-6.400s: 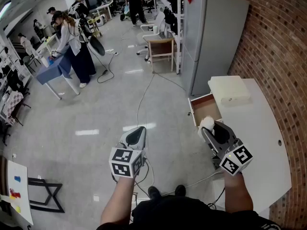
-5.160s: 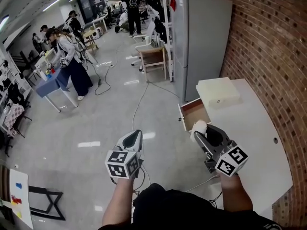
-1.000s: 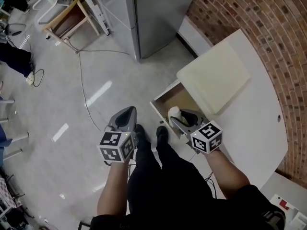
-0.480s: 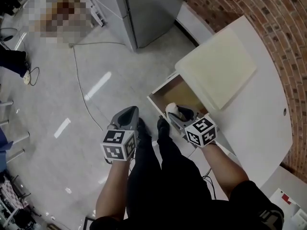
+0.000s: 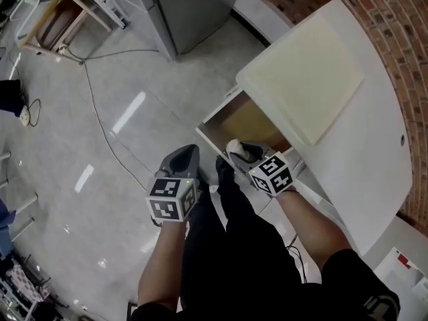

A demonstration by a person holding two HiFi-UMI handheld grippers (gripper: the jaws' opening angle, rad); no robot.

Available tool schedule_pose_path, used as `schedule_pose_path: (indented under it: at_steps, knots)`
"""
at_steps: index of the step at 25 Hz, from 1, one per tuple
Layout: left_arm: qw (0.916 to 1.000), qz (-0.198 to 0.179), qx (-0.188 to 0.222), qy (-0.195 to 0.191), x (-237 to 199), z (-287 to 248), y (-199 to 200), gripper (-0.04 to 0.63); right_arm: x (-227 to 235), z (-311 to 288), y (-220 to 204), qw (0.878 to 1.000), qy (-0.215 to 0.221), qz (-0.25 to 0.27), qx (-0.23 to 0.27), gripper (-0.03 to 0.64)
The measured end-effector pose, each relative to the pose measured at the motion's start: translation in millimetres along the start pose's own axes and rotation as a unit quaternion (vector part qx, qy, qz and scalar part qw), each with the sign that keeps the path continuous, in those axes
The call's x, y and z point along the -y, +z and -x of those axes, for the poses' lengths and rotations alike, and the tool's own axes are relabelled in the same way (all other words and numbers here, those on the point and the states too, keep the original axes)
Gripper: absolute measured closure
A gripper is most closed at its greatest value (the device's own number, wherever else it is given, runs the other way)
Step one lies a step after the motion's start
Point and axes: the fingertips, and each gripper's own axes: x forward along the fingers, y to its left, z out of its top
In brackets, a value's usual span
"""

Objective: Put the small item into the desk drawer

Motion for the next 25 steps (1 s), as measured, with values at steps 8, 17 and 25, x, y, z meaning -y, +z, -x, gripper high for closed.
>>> schedule_pose_path:
  at_steps: [8, 17, 25]
  knots:
    - [0.9996, 0.001, -0.026, 0.004, -22, -23, -18, 0.583, 39, -30, -26, 0.999, -0.019, -0.026, -0.024, 0.457]
    - [0.9988, -0.004, -0.047, -0.012, -27, -43, -30, 0.583, 71, -72, -48, 0.997, -0.029, -0.029, -0.069, 0.457]
    - [0.9977, 0.007, -0.065, -0.016, -34, -50, -47, 0.583, 91, -109, -80, 0.991, -0.042, -0.035, -0.12, 0.457]
